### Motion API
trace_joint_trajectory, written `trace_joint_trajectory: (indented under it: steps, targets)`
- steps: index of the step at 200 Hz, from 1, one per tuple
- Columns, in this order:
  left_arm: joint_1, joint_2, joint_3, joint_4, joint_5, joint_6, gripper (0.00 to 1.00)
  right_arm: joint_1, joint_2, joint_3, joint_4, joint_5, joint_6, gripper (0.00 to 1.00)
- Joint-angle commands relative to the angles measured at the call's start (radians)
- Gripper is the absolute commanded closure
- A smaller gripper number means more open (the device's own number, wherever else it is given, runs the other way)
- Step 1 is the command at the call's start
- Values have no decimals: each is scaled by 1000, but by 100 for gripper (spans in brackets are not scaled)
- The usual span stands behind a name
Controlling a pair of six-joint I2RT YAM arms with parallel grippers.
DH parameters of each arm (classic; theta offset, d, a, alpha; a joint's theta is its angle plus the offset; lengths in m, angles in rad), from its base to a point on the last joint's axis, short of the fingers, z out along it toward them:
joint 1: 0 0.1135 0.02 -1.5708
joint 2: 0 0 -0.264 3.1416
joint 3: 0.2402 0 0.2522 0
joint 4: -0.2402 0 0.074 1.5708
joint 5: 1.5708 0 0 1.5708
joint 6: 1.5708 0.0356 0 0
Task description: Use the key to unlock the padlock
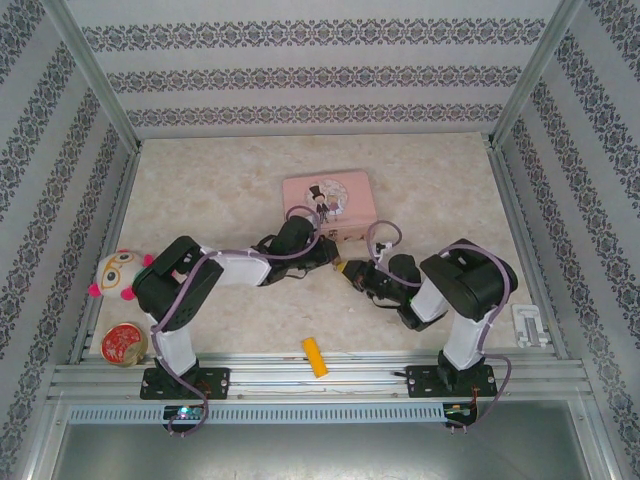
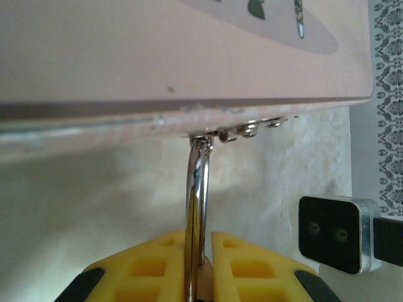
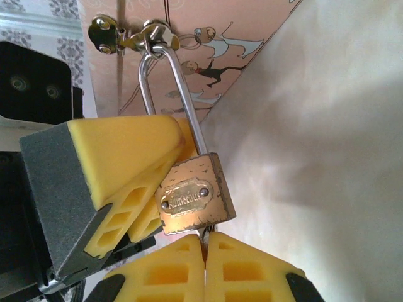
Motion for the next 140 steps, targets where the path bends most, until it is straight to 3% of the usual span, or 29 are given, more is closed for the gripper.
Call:
trace_joint_trajectory:
  steps: [1,12,38,99,140]
  targets:
    - [-53,-74,-45,18,26,-49,84,40,-39,-34,22,102,9,100]
    - [-61,-93,-63,19,16,-57,77,60,-49,-47,17,123,11,100]
    - [-63,-120,-98,22,-10,-68,50,91,-51,-52,-18,166,1,100]
    - [-34,-234,-103,-83,-100,-7,17,102,-12,-29,-7,204,-1,100]
    - [8,-344,-110,-193,-164,53,1,119,-71,-31,-75,220,-37,80]
